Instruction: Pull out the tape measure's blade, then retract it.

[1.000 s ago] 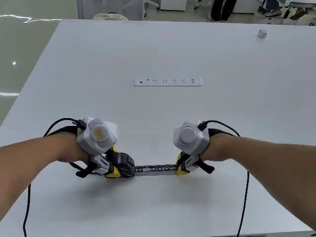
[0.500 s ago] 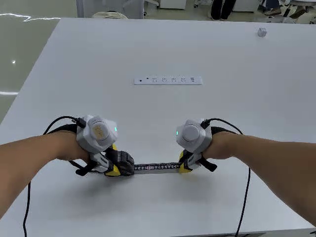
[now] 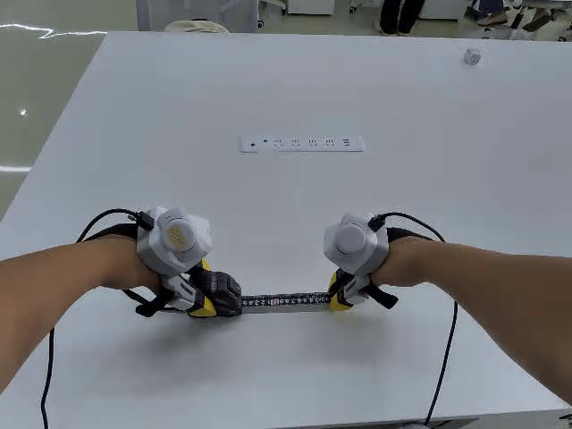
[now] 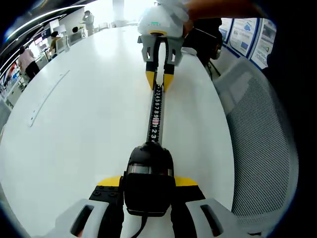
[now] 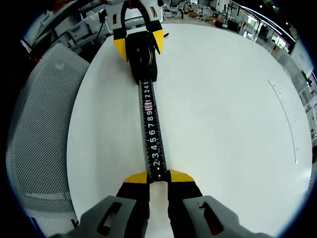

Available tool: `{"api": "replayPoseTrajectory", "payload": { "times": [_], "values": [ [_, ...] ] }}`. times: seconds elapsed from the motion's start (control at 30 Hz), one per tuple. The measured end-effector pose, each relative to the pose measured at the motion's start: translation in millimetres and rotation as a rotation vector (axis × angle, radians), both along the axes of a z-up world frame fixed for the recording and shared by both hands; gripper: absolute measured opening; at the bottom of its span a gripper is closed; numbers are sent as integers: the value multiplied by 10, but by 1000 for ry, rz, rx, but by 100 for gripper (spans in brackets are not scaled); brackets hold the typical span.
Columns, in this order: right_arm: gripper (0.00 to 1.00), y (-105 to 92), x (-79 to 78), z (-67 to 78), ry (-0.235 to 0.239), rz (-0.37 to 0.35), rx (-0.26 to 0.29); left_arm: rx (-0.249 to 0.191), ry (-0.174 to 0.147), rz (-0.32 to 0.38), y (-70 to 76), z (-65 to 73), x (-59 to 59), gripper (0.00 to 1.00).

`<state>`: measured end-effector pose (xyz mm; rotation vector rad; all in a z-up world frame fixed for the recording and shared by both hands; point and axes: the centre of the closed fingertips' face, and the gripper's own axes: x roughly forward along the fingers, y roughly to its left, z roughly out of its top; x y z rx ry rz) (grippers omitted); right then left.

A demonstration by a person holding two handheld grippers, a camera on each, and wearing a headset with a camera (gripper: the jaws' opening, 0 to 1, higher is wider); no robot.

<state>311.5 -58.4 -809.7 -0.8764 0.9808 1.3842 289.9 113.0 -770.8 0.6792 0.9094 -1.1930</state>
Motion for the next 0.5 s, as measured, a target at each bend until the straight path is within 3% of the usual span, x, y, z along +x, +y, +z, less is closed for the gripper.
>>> {"api": "replayPoseTrajectory", "payload": {
  "times": [0.5],
  "values": [
    [12, -83, -2, 3, -1, -3, -9, 0, 1, 3, 8, -11, 12, 33]
  ]
}}
